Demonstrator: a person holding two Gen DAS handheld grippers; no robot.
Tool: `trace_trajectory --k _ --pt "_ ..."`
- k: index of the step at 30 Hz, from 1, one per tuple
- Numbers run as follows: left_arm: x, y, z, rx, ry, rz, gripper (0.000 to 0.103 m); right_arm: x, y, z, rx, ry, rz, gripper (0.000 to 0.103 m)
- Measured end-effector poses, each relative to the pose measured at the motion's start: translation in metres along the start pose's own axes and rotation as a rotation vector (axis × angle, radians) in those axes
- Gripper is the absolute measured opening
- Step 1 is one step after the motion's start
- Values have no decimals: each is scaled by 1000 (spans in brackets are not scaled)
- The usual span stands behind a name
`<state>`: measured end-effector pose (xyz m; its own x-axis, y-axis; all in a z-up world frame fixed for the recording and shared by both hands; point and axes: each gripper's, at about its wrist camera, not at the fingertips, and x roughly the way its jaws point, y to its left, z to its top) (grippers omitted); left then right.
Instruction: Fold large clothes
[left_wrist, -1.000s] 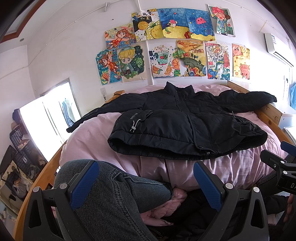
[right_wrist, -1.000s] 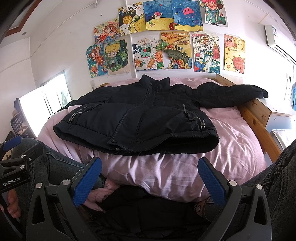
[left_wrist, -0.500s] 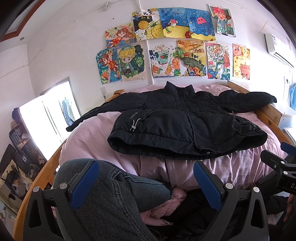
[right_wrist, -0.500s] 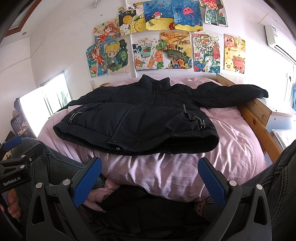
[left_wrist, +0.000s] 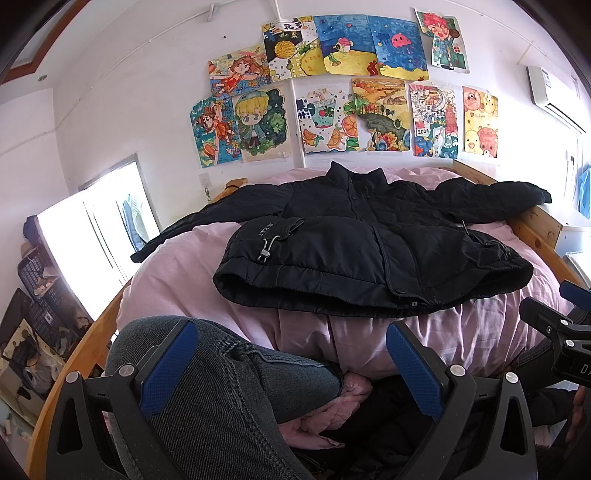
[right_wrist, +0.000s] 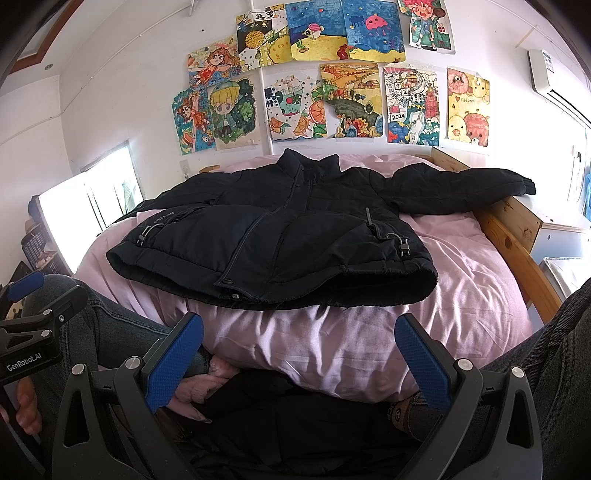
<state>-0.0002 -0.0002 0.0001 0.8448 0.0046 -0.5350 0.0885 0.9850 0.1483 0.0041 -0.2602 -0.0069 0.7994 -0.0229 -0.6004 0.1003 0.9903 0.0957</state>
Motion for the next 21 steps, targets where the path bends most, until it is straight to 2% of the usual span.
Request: trace_trajectory --k 17,21 --pt "0 0 0 1 1 -2 103 0 0 1 1 2 0 102" --pt "6 -2 2 8 43 -21 103 1 2 3 8 8 -1 102"
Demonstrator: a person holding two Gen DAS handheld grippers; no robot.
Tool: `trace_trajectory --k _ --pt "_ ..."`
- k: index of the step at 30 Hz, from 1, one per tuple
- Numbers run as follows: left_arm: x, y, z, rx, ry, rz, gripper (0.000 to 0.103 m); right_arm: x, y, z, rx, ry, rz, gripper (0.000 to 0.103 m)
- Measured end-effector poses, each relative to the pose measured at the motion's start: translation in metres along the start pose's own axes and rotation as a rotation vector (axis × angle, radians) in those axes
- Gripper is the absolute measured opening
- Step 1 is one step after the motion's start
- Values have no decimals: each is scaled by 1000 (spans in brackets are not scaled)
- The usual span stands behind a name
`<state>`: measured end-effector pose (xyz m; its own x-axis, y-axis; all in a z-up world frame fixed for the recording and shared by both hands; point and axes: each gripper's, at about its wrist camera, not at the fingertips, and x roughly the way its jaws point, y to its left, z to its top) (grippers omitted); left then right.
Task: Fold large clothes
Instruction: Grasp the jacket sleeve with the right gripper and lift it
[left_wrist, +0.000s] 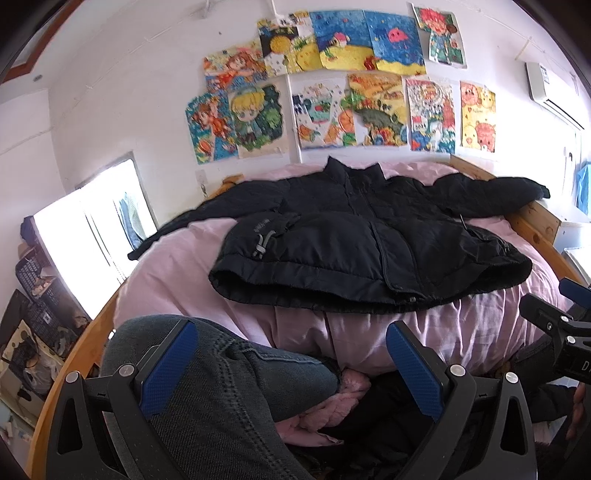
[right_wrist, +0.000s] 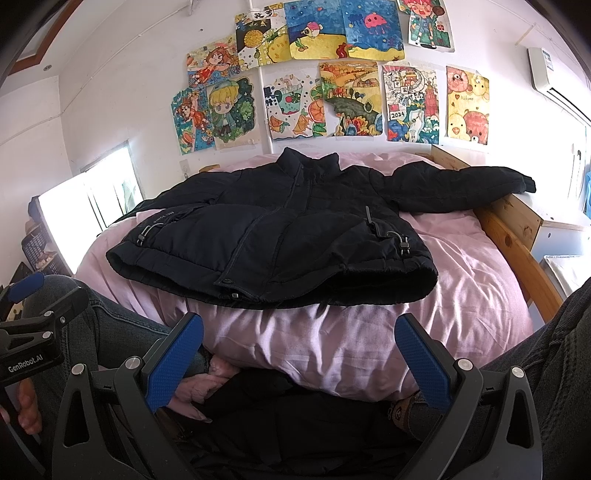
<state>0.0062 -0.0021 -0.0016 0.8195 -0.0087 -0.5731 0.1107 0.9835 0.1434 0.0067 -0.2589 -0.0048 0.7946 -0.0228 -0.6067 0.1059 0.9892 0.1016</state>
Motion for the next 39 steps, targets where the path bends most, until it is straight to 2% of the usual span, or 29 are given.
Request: trace_trajectory --k 3,5,8,12,15,16,19,21,24,26,32,35,36,39 --pt "19 -4 15 18 93 -36 103 6 -9 7 42 40 14 102" --pt "26 -8 21 41 120 -44 103 11 -21 12 103 71 45 102" --pt "39 -14 50 64 151 -99 103 20 -53 27 192 105 98 102" --pt "58 -31 90 59 167 -181 103 35 -96 60 240 93 96 102" --pt "82 -48 123 55 201 -249 103 53 -141 96 278 101 46 102" --pt "96 -57 138 45 238 -296 103 64 -160 109 302 107 19 102" --pt "134 -80 169 4 334 -415 103 107 -221 147 394 98 -154 102" --pt "158 -99 188 -9 384 -453 103 138 -260 164 498 51 -297 102" --pt "188 -127 213 -3 421 -461 103 189 -298 179 649 9 -435 102" --pt "203 -141 225 6 413 -449 103 221 -308 186 688 -19 -488 102" --pt "245 -169 242 39 387 -415 103 302 -324 184 809 -90 -499 102" --pt "260 -180 234 88 393 -379 103 320 -342 173 936 -149 -528 102" --pt "263 -182 234 103 387 -371 103 324 -349 166 1004 -191 -516 102" --pt "270 -190 234 166 340 -323 103 329 -359 160 1076 -263 -494 102"
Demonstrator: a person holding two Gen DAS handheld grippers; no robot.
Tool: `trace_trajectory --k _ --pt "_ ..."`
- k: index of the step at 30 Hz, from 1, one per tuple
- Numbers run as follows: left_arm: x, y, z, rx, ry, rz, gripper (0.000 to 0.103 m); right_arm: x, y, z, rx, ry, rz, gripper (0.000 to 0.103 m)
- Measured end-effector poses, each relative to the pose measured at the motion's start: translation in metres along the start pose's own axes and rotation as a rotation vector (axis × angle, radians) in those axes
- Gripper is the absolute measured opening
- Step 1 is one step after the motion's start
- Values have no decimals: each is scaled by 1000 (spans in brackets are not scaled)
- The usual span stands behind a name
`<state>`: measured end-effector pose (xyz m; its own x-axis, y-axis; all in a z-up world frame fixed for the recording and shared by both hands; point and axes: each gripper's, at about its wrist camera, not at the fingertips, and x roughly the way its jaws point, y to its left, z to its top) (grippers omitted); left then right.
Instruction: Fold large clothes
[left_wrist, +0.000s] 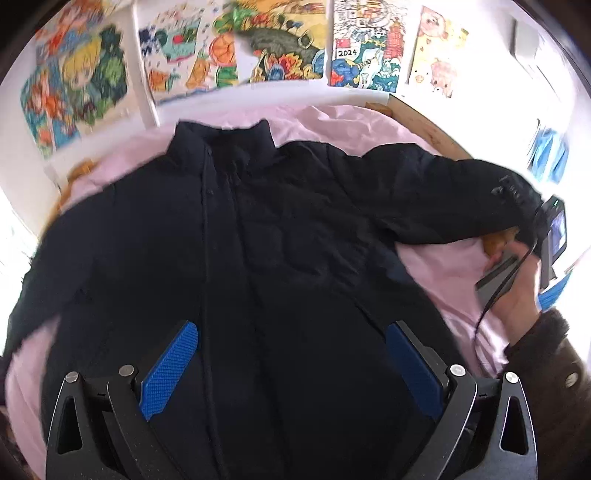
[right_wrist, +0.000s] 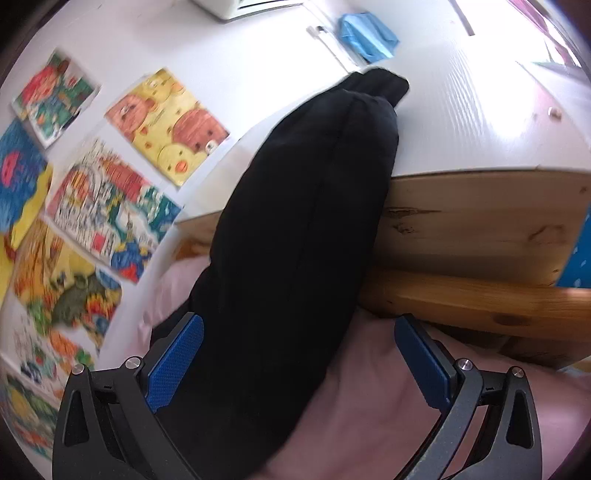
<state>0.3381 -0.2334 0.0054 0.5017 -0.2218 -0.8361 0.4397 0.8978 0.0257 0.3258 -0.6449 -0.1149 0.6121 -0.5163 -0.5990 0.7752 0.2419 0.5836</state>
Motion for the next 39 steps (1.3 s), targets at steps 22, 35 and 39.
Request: trace_trajectory --k 22,35,39 --pt "-7 82 42 -339 7 -233 98 -32 74 18 -125 -202 122 7" --pt "-63 188 6 -527 -198 -142 98 -162 308 -137 -1084 -365 446 7" --pt "-50 221 0 -594 -248 -173 98 -183 325 -235 -1399 -332 518 6"
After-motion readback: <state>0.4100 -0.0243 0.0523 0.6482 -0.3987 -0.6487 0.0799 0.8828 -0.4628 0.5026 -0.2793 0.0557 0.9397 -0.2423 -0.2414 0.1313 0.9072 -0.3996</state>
